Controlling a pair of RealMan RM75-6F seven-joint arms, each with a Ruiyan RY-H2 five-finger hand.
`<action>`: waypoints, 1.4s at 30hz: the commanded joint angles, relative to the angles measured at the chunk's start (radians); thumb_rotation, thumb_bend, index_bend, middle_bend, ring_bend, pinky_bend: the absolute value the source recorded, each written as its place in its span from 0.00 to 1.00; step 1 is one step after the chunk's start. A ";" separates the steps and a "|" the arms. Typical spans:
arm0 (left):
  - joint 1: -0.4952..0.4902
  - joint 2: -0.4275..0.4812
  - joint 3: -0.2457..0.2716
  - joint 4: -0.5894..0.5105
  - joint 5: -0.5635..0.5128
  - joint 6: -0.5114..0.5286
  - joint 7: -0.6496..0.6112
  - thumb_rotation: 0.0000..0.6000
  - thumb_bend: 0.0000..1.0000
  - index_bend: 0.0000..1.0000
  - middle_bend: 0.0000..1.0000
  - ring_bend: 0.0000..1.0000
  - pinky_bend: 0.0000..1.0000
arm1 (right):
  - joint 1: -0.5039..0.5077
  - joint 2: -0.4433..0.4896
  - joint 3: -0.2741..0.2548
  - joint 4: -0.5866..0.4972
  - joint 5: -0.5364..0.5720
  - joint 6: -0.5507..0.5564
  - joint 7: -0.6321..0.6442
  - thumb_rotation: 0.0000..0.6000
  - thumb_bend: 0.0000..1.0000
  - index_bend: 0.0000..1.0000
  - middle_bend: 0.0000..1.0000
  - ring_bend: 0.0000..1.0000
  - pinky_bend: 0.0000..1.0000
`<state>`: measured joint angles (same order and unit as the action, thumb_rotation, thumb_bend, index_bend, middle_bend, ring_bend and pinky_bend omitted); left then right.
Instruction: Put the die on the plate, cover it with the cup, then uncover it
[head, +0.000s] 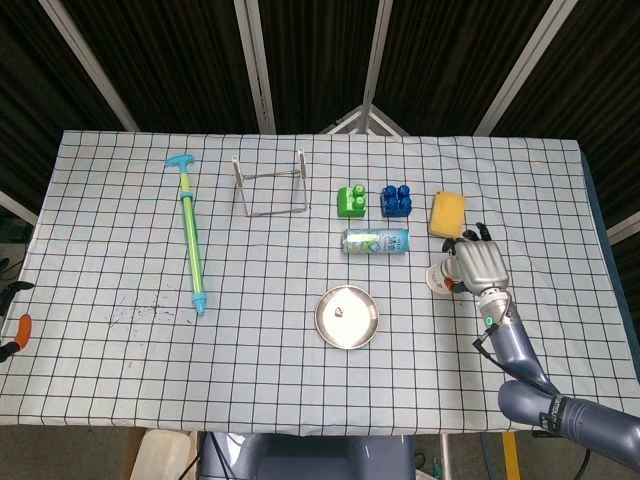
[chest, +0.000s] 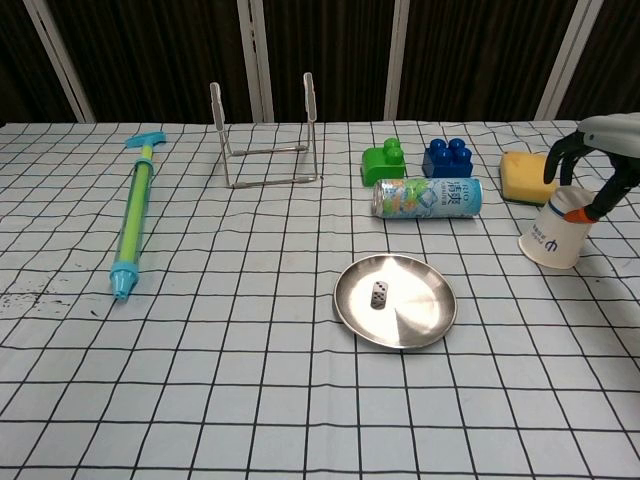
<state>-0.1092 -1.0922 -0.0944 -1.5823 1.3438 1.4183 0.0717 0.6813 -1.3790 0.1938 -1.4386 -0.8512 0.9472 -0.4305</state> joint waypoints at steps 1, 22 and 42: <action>-0.001 0.000 0.000 0.000 -0.001 -0.001 0.002 1.00 0.67 0.27 0.00 0.00 0.09 | -0.001 -0.001 -0.003 0.003 -0.002 0.000 0.002 1.00 0.28 0.37 0.41 0.19 0.00; -0.001 -0.001 0.003 -0.003 0.003 0.000 0.008 1.00 0.67 0.27 0.00 0.00 0.09 | -0.009 0.017 -0.018 -0.003 0.010 -0.004 -0.001 1.00 0.31 0.41 0.46 0.24 0.00; 0.000 0.003 0.005 -0.004 0.006 0.000 0.001 1.00 0.67 0.27 0.00 0.00 0.09 | -0.023 0.043 -0.024 -0.104 -0.116 0.083 0.005 1.00 0.40 0.44 0.57 0.34 0.00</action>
<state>-0.1091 -1.0897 -0.0897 -1.5865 1.3497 1.4182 0.0724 0.6606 -1.3440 0.1704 -1.5237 -0.9485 1.0149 -0.4224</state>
